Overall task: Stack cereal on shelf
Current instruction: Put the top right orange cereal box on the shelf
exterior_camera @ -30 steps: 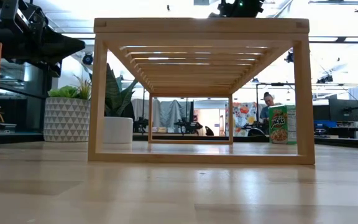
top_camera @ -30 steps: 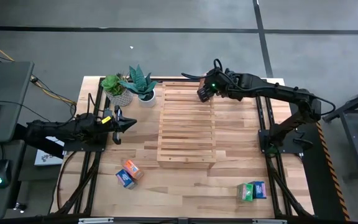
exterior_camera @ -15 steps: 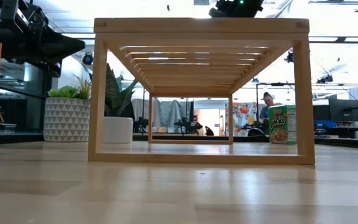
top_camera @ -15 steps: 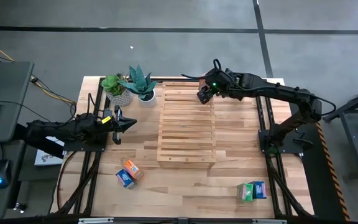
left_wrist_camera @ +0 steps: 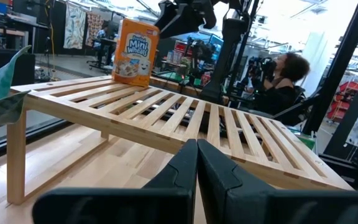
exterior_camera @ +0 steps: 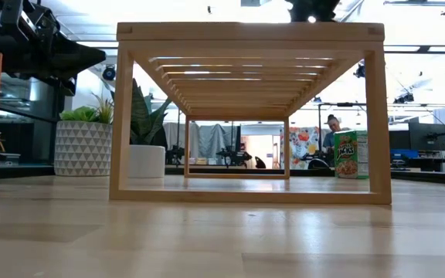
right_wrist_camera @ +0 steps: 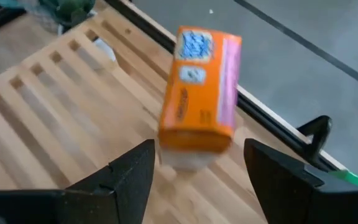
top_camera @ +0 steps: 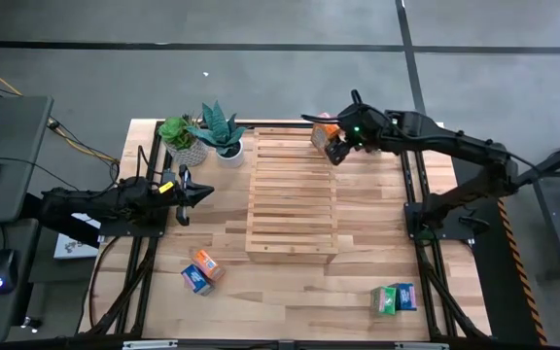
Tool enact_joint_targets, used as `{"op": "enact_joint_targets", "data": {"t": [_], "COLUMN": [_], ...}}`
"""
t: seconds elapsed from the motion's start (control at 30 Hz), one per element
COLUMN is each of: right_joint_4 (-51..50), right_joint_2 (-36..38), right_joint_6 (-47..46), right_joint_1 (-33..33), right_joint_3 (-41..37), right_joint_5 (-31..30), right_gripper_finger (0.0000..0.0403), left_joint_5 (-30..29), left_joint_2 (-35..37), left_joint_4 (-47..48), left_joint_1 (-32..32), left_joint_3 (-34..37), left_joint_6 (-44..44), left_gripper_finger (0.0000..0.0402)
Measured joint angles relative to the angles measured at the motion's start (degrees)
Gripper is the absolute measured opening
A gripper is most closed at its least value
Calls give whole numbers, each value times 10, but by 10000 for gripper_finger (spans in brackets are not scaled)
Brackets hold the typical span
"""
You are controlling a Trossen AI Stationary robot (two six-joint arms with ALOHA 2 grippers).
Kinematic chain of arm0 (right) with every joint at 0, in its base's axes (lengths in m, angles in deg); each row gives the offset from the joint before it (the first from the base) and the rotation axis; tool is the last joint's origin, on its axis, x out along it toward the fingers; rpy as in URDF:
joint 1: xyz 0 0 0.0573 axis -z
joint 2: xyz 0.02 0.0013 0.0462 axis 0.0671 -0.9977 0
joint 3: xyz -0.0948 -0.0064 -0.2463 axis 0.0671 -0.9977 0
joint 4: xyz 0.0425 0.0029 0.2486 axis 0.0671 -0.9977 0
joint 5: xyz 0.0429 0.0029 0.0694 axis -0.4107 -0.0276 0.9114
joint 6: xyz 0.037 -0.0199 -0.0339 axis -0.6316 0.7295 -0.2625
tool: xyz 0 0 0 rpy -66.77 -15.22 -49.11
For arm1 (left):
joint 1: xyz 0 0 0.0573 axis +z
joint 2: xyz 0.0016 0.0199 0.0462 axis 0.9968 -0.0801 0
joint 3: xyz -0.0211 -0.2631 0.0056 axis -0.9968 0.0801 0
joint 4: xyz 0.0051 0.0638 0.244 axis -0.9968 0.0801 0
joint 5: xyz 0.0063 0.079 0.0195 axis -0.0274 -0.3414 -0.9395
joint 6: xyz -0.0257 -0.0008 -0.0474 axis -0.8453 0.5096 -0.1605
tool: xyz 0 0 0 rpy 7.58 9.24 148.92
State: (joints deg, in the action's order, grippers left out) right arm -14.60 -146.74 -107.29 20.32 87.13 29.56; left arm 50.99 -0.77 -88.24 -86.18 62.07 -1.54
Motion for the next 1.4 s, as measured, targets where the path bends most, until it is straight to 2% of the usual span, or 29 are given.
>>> {"op": "enact_joint_targets", "data": {"t": [0.3,0.5,0.63,0.83,0.87,1.0,1.13,1.23,1.4], "right_joint_4": [-32,-84,-40,74,94,159,204,217,209], "right_joint_2": [42,43,42,44,46,50,58,65,68], "right_joint_6": [23,7,10,40,50,89,127,130,124], "right_joint_1": [0,0,0,3,4,9,10,13,15], "right_joint_3": [0,-37,-107,-194,-202,-209,-209,-209,-209], "right_joint_5": [29,-65,-90,-143,-142,-127,-92,-49,-25], "right_gripper_finger": [240,228,172,20,11,23,3,7,3], "left_joint_5": [0,0,0,0,0,0,0,0,0], "left_joint_2": [0,0,0,0,0,0,0,0,0], "left_joint_4": [0,0,0,0,0,0,0,0,0], "left_joint_1": [0,0,0,0,0,0,0,0,0], "left_joint_3": [0,0,0,0,0,0,0,0,0], "left_joint_6": [0,0,0,0,0,0,0,0,0], "left_gripper_finger": [3,3,3,3,3,3,3,3,3]}}
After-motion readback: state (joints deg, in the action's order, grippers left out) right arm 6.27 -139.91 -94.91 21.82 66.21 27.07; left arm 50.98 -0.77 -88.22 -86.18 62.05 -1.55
